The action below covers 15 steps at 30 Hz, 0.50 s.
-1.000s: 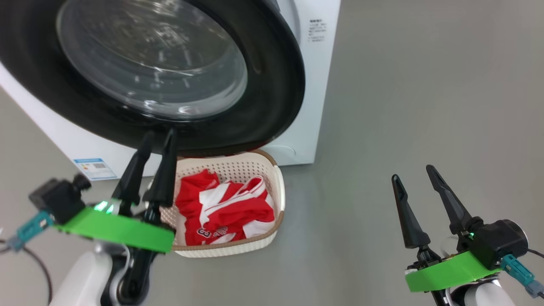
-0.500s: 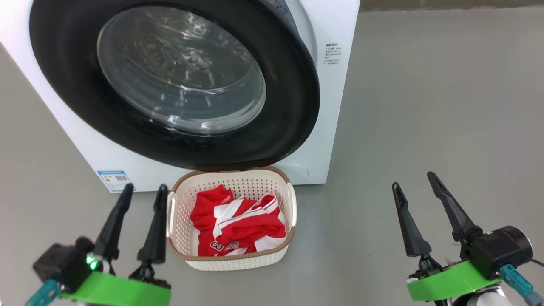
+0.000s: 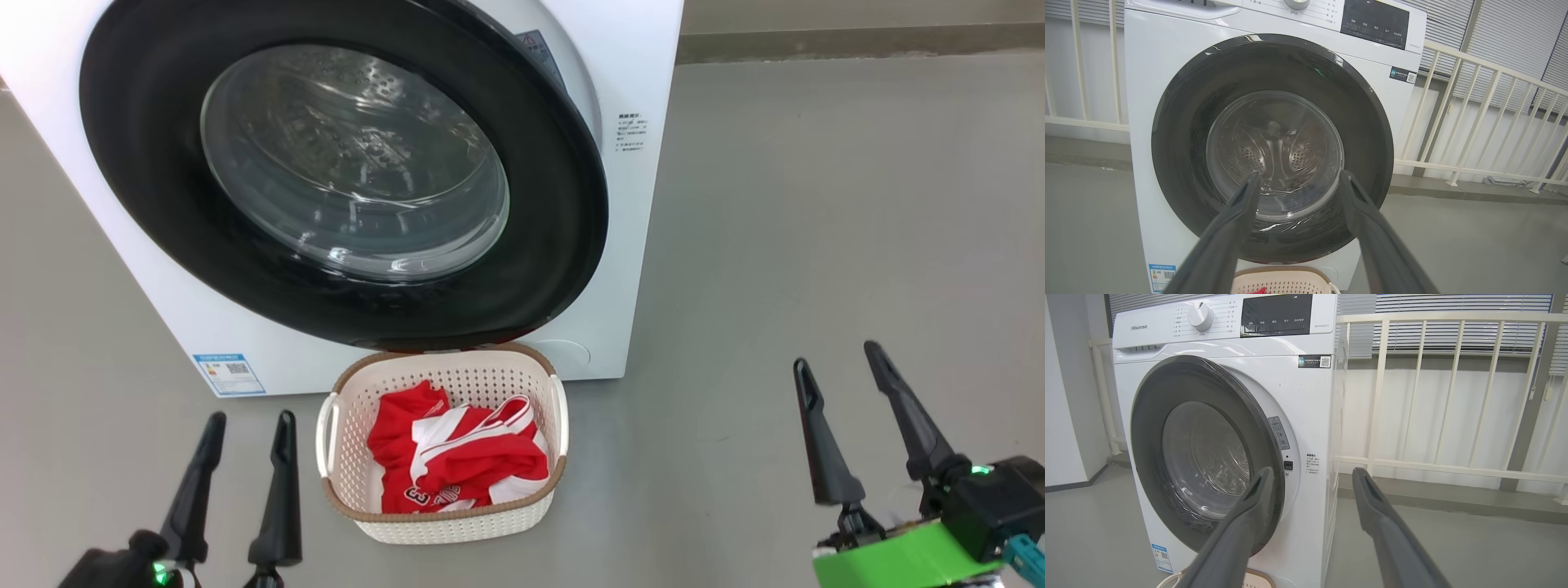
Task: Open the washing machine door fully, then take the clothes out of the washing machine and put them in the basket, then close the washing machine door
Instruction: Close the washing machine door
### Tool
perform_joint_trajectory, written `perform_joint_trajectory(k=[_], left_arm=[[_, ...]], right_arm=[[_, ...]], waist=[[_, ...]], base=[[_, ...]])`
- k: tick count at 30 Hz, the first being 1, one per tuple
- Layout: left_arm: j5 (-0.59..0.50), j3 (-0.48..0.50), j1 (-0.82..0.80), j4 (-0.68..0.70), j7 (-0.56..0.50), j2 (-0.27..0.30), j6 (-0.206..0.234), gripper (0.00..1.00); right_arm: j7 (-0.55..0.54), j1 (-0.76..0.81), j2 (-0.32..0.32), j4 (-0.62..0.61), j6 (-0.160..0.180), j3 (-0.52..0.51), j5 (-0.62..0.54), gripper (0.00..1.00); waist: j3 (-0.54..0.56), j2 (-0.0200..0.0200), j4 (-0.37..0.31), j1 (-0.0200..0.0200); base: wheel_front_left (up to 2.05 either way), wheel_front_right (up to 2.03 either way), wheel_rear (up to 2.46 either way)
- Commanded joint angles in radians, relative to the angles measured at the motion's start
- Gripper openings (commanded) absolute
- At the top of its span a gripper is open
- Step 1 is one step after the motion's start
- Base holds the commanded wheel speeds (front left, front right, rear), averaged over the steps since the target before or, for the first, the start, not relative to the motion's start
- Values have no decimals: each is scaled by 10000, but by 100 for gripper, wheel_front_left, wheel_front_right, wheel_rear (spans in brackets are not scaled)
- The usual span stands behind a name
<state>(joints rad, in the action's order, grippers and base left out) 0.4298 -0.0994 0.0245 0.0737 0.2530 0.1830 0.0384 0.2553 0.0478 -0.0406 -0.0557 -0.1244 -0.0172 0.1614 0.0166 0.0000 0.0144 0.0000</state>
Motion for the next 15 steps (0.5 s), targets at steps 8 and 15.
perform_joint_trajectory(k=[8,15], left_arm=[[-745,822,153,67,87,-444,-540,100],[-1040,1122,266,-105,87,-780,-872,100]], right_arm=[[65,233,-96,-489,-63,166,-28,100],[65,315,-96,-482,-63,219,91,100]], waist=[[114,0,-8,0],[165,0,-27,0]], base=[[0,0,0],[0,0,0]])
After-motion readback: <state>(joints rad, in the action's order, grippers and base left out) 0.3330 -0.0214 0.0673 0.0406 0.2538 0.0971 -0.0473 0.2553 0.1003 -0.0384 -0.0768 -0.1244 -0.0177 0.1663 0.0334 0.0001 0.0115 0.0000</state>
